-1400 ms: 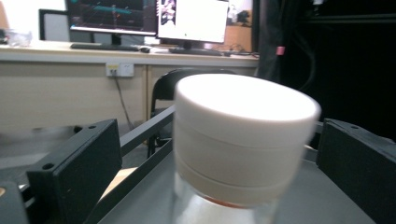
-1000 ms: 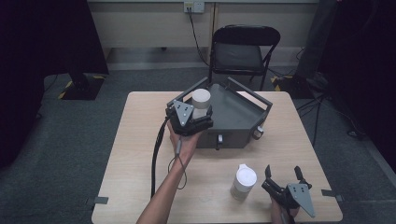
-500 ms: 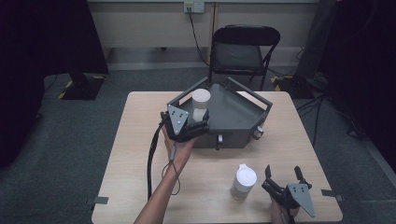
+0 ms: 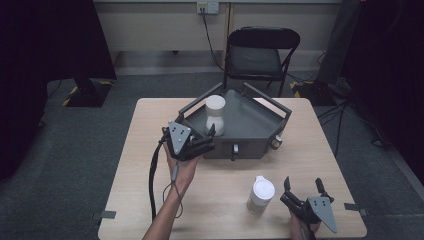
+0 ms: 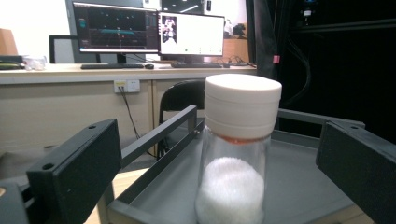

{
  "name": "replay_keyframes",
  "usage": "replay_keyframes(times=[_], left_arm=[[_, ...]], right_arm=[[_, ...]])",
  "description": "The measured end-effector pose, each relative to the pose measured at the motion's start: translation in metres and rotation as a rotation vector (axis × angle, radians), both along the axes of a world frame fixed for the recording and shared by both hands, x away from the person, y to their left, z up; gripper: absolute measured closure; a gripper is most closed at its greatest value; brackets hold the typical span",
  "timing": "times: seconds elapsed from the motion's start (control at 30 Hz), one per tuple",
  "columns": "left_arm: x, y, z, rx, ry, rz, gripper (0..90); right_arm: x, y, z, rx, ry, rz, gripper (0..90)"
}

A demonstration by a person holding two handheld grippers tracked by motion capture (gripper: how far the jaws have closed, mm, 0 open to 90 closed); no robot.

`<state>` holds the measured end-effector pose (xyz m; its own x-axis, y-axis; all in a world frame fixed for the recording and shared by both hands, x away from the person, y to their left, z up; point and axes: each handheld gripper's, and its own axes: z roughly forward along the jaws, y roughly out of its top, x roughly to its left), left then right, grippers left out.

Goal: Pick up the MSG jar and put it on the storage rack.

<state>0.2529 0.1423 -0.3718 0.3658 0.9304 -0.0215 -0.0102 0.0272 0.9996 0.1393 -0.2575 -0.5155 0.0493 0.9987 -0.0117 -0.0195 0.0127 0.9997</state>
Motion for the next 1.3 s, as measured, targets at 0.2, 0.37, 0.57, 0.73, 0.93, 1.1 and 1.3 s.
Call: replay_keyframes(times=[0.2, 0.37, 0.57, 0.73, 0.93, 1.1, 1.3], left_arm=[[-0.016, -0.005, -0.014, 0.032, -0.019, 0.058, 0.0], [-0.025, 0.001, -0.026, 0.003, -0.005, 0.061, 0.0], [-0.039, 0.003, -0.043, 0.007, -0.001, 0.079, 0.0], [-0.056, 0.008, -0.067, 0.000, -0.011, 0.106, 0.0], [-0.069, 0.010, -0.089, 0.019, 0.017, 0.169, 0.0], [-0.079, 0.007, -0.112, 0.041, 0.016, 0.213, 0.0], [-0.082, 0.014, -0.122, 0.031, 0.042, 0.214, 0.0]], right_arm=[[0.000, 0.000, 0.000, 0.000, 0.000, 0.000, 2.0], [0.000, 0.000, 0.000, 0.000, 0.000, -0.001, 2.0], [0.000, 0.000, 0.000, 0.000, 0.000, -0.001, 2.0], [0.000, 0.000, 0.000, 0.000, 0.000, -0.001, 2.0], [0.000, 0.000, 0.000, 0.000, 0.000, -0.002, 2.0], [0.000, 0.001, 0.000, 0.000, 0.000, -0.004, 2.0], [0.000, 0.001, 0.000, 0.000, 0.000, -0.004, 2.0]])
